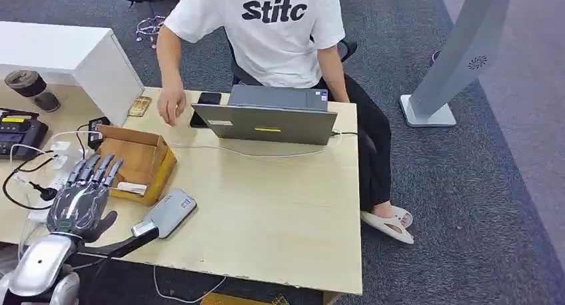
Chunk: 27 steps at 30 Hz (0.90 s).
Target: Pass the card to the sensor for recognition and then transmit it.
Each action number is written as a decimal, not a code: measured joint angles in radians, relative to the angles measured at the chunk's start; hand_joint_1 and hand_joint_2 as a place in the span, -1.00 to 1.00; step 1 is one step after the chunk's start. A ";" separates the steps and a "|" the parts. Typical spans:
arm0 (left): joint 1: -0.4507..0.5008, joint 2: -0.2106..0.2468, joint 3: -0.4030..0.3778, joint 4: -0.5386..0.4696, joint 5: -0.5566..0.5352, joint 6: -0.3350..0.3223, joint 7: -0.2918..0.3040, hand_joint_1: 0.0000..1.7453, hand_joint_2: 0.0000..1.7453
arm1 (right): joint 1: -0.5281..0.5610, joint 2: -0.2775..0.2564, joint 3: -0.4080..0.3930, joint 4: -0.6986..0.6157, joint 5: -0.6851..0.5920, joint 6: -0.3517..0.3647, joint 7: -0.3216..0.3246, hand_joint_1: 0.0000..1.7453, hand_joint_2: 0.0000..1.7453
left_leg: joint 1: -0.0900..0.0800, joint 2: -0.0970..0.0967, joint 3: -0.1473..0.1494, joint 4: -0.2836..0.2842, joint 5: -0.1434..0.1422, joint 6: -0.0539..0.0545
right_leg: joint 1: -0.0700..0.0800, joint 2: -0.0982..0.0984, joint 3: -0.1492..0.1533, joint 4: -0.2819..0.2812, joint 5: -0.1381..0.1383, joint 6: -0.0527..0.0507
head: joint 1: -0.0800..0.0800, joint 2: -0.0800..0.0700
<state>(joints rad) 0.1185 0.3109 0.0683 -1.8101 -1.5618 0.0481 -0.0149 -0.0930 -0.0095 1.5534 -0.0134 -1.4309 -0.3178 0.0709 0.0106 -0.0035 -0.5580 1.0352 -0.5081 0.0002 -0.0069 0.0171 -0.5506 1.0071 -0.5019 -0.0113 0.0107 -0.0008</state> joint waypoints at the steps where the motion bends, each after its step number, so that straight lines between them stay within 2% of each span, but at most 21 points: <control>1: -0.001 0.006 -0.004 0.003 -0.002 -0.002 0.000 -1.00 1.00 | 0.000 0.000 0.000 0.000 0.002 0.003 -0.002 -1.00 1.00 | 0.000 0.000 0.000 0.000 0.000 0.000 | 0.000 0.000 0.000 0.000 0.000 0.000 | 0.001 0.000; 9: -0.090 0.035 -0.018 0.094 0.000 -0.022 0.006 -1.00 1.00 | -0.003 0.000 0.000 0.000 0.037 0.014 -0.004 -1.00 1.00 | 0.000 0.000 0.001 0.000 0.000 0.000 | 0.000 0.000 0.000 0.000 0.001 0.000 | 0.000 0.000; 19: -0.180 0.052 -0.019 0.247 0.035 -0.017 -0.021 -1.00 1.00 | -0.006 -0.006 0.000 0.000 0.069 0.016 -0.004 -1.00 1.00 | 0.000 0.000 0.000 0.000 0.000 0.000 | 0.000 0.000 0.000 0.000 0.000 0.000 | 0.000 0.000; 23: -0.219 0.052 -0.019 0.314 0.050 -0.008 -0.034 -1.00 1.00 | -0.006 -0.010 0.000 0.000 0.073 0.018 -0.005 -1.00 1.00 | 0.000 0.000 0.000 0.000 0.000 0.000 | 0.000 0.000 0.000 0.000 0.001 0.000 | 0.000 0.000; 27: -0.231 0.058 -0.019 0.367 0.072 -0.005 -0.072 -1.00 1.00 | -0.006 -0.012 0.000 0.000 0.090 0.018 -0.006 -1.00 1.00 | 0.000 0.000 0.000 0.000 0.000 0.000 | 0.000 0.000 0.000 0.000 0.001 0.000 | 0.000 0.000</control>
<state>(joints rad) -0.1121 0.3693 0.0492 -1.4427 -1.4900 0.0427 -0.0873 -0.0993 -0.0217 1.5534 -0.0134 -1.3409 -0.3002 0.0652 0.0106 -0.0035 -0.5576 1.0354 -0.5077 -0.0001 -0.0070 0.0174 -0.5503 1.0071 -0.5013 -0.0113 0.0107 -0.0008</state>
